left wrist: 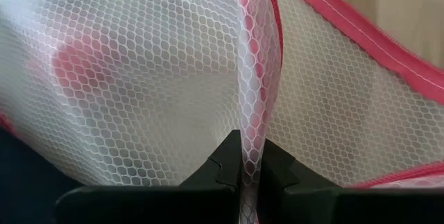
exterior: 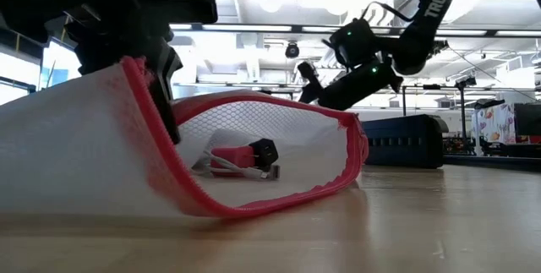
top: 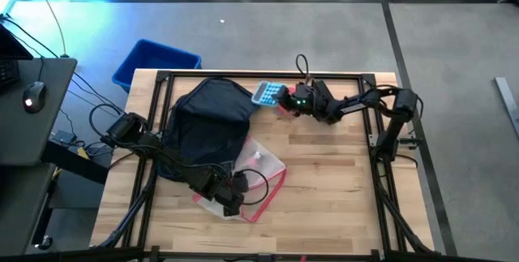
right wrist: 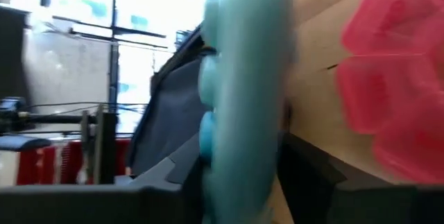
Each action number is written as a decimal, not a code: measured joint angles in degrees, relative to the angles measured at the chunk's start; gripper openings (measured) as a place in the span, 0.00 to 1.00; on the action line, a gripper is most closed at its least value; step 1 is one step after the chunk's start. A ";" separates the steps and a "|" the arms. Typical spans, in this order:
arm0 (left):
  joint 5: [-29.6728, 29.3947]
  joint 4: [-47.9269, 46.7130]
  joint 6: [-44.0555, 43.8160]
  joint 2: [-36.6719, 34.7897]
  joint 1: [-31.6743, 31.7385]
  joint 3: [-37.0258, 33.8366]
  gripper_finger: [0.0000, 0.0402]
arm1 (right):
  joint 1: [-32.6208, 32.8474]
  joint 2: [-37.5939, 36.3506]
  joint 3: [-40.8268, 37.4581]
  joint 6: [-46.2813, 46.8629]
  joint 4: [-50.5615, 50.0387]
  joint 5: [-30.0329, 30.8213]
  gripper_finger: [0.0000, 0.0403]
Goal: Unpack backpack
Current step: Remove the blue calculator from the transparent pink zip bag
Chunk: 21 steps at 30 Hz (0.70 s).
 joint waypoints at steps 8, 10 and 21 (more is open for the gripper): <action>0.00 0.11 0.03 0.00 0.00 0.00 0.00 | -0.44 0.00 1.33 -6.09 -2.83 -4.06 0.41; 0.00 0.12 -0.32 -0.02 0.00 0.00 0.00 | -0.42 -0.68 1.40 -6.13 -6.26 -4.37 0.41; -0.04 1.79 -1.37 -0.07 -0.02 0.00 0.00 | -0.41 -12.83 1.37 -19.41 -33.66 -3.55 0.41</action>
